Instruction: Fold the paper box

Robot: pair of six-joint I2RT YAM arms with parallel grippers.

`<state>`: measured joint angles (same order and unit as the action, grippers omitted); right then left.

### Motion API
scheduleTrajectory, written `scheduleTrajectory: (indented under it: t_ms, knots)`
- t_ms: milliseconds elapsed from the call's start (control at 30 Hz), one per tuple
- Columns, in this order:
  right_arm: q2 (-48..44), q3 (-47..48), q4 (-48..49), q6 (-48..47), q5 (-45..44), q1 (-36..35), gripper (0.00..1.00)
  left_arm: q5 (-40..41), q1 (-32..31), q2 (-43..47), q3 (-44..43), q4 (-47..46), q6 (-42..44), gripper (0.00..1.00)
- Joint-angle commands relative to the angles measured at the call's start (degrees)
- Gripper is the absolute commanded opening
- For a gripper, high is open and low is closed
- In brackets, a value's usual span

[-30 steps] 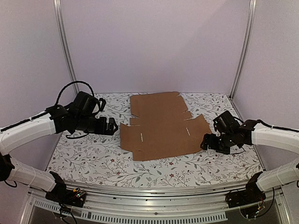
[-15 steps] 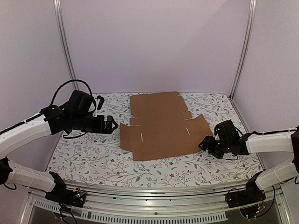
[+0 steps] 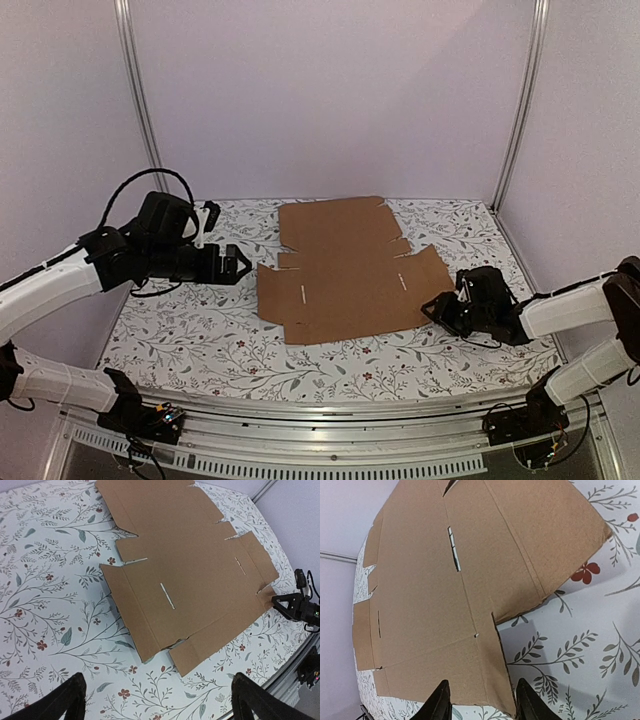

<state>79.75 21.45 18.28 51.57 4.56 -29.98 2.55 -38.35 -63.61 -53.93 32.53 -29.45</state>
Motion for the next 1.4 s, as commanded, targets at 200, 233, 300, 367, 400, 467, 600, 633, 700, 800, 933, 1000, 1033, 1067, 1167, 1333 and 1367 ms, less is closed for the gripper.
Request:
scheduleTrajectory:
  t_ms: [200, 233, 300, 367, 400, 467, 600, 633, 700, 800, 933, 1000, 1033, 1067, 1167, 1333, 1367]
  knots:
    - [3.16, -2.64, 8.51, 0.92, 0.88, 0.3, 0.17, -0.99, 0.27, 1.86, 0.32, -0.38, -0.55, 1.0]
    - [3.46, -2.64, 8.79, 0.9, 0.96, 0.34, 0.11, -0.97, 0.29, 1.93, 0.32, -0.3, -0.52, 0.99]
    - [3.59, -2.57, 9.11, 0.65, 1.38, 0.42, 0.01, -0.84, 0.29, 2.28, 0.25, -0.14, -0.4, 1.0]
    - [3.14, -2.66, 9.16, 0.26, 1.65, 0.36, 0.0, -0.66, 0.29, 2.67, 0.04, 0.19, -0.27, 1.0]
    - [2.65, -2.72, 9.06, 0.01, 1.82, 0.37, 0.0, -0.62, 0.29, 2.89, -0.21, 0.5, -0.09, 1.0]
    - [1.29, -2.67, 8.66, -0.71, 2.5, 0.36, 0.0, -0.1, 0.29, 3.32, -0.99, 1.35, 0.45, 0.99]
    - [-2.28, -0.31, 2.95, -4.26, 4.97, 0.29, 0.0, -0.06, 0.29, 4.01, -3.61, 3.42, 2.1, 0.99]
    - [-3.29, 0.56, 1.08, -5.2, 5.91, 0.32, 0.0, -0.08, 0.29, 4.02, -4.51, 4.07, 2.7, 1.0]
    - [-5.47, 2.78, -3.64, -7.94, 7.24, 0.23, 0.0, 0.04, 0.29, 3.87, -6.77, 5.5, 3.83, 0.99]
    - [-8.48, 7.72, -13.55, -12.22, 8.91, -0.8, 0.0, 0.26, 0.18, 3.84, -9.34, 7.43, 5.31, 1.0]
    - [-10.16, 15.34, -27.13, -19.27, 9.47, -3.1, 0.0, -0.14, 0.16, 3.02, -11.96, 8.4, 7.13, 0.99]
    - [-9.92, 19.21, -32.99, -22.57, 10.32, -3.9, 0.0, -0.45, 0.09, 2.08, -13.19, 8.64, 7.93, 1.0]
    - [-9.59, 22.07, -35.99, -23.62, 10.44, -4.36, 0.0, -0.59, 0.05, 1.45, -13.95, 8.94, 8.44, 0.99]
    - [-9.25, 24.31, -39.67, -25.58, 10.42, -4.73, 0.0, -0.8, -0.01, 0.78, -14.74, 9.18, 8.73, 1.0]
    - [-7.06, 31.62, -51.52, -30.62, 10.66, -5.62, 0.0, -1.7, -0.38, -1.25, -16.87, 9.47, 9.81, 1.0]
    - [-4.8, 40.56, -63.26, -37.24, 8.23, -6.35, 0.0, -4.06, -1.14, -4.81, -20.39, 9.51, 10.87, 1.0]
    - [-4.17, 42.32, -65.38, -38.03, 7.39, -6.33, 0.0, -4.88, -1.38, -5.84, -21.13, 9.49, 11.28, 1.0]
